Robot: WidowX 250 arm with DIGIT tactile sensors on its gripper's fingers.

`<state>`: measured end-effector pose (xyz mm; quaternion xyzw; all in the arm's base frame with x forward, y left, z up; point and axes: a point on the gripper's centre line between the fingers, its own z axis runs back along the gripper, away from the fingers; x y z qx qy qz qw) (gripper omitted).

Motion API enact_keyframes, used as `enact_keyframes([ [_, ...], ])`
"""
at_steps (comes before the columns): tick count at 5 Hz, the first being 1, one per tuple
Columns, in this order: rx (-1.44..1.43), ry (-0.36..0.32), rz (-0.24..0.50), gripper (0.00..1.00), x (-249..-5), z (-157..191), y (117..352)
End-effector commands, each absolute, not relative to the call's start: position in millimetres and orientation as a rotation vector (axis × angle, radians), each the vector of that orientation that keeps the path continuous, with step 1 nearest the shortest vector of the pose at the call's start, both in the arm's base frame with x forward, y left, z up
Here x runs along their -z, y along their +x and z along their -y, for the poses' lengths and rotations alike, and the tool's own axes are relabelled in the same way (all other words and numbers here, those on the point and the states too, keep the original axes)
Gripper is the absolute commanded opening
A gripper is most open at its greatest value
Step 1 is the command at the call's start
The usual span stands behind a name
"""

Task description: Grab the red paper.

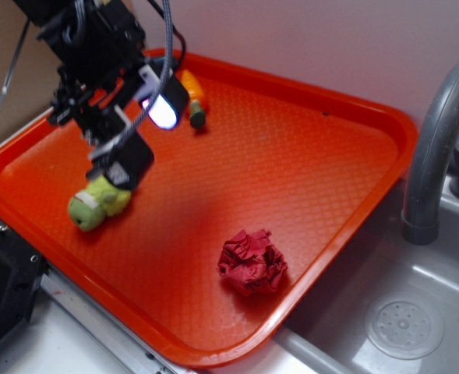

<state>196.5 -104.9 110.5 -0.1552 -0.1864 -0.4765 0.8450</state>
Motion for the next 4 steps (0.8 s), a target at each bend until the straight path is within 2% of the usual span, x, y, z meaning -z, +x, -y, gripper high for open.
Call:
enact_keyframes([
  [1, 1.152, -0.294, 0.362, 1.00, -91.2, 174.1, 175.1],
  [2, 1.155, -0.233, 0.322, 1.00, -73.6, 196.5, 173.7],
  [3, 1.120, -0.157, 0.293, 1.00, -59.7, 208.3, 176.4],
  [4, 1.103, -0.110, 0.259, 1.00, -46.5, 212.3, 184.3],
])
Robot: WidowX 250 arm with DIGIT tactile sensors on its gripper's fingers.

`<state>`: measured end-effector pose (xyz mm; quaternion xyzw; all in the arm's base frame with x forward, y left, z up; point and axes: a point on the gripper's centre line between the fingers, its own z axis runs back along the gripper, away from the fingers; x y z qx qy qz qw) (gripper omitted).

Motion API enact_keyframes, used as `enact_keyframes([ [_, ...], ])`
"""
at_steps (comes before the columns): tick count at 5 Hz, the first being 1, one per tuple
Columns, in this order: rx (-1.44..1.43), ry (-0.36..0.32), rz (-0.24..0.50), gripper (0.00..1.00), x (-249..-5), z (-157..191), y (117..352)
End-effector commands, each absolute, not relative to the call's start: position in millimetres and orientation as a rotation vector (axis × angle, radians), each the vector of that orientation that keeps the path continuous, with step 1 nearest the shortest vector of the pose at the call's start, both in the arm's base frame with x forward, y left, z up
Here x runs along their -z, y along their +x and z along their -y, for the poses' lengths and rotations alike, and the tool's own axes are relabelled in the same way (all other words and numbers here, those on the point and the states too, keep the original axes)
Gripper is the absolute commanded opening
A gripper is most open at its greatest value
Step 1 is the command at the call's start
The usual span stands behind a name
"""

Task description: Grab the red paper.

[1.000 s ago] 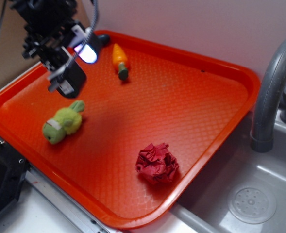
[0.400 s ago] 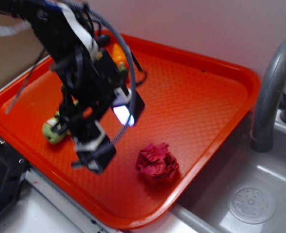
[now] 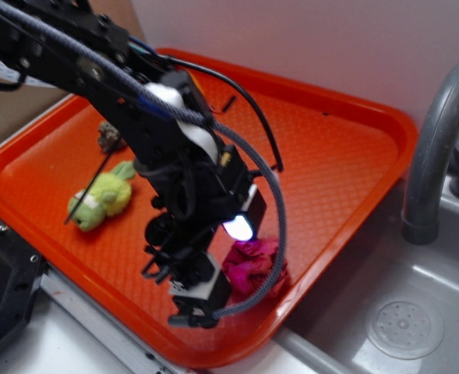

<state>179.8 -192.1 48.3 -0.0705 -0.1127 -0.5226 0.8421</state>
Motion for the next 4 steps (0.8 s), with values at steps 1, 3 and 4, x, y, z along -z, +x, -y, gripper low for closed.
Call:
enact_keyframes([
  [1, 1.079, -0.080, 0.239, 1.00, -37.2, 208.9, 193.7],
  [3, 1.044, -0.048, 0.172, 0.00, -18.5, 200.6, 203.7],
  [4, 0.972, -0.023, 0.172, 0.00, -24.0, 190.0, 203.7],
])
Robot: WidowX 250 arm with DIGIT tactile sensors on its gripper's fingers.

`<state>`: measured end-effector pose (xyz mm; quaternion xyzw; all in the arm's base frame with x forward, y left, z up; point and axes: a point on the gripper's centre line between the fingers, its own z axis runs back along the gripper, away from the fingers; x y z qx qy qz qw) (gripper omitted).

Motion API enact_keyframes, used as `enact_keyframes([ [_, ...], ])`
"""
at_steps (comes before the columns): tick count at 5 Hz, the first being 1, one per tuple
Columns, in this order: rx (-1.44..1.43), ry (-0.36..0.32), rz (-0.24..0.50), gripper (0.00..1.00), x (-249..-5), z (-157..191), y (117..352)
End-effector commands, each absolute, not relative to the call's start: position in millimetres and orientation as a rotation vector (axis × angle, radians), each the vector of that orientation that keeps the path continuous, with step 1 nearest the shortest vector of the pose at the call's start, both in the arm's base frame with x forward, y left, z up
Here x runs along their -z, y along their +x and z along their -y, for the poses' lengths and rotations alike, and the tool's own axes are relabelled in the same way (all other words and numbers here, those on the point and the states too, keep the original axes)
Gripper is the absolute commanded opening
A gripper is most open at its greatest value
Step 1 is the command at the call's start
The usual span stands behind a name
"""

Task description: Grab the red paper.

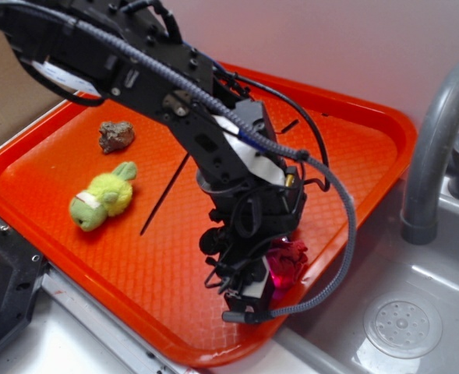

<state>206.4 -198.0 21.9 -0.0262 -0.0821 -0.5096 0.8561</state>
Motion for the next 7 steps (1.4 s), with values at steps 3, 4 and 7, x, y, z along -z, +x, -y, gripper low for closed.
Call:
enact_keyframes([
  [3, 0.288, 0.270, 0.041, 0.00, -85.7, 79.0, 224.3],
  [4, 0.110, 0.253, 0.009, 0.00, -103.6, 52.8, 213.3],
  [7, -0.089, 0.157, 0.078, 0.00, -137.4, 40.9, 168.4],
])
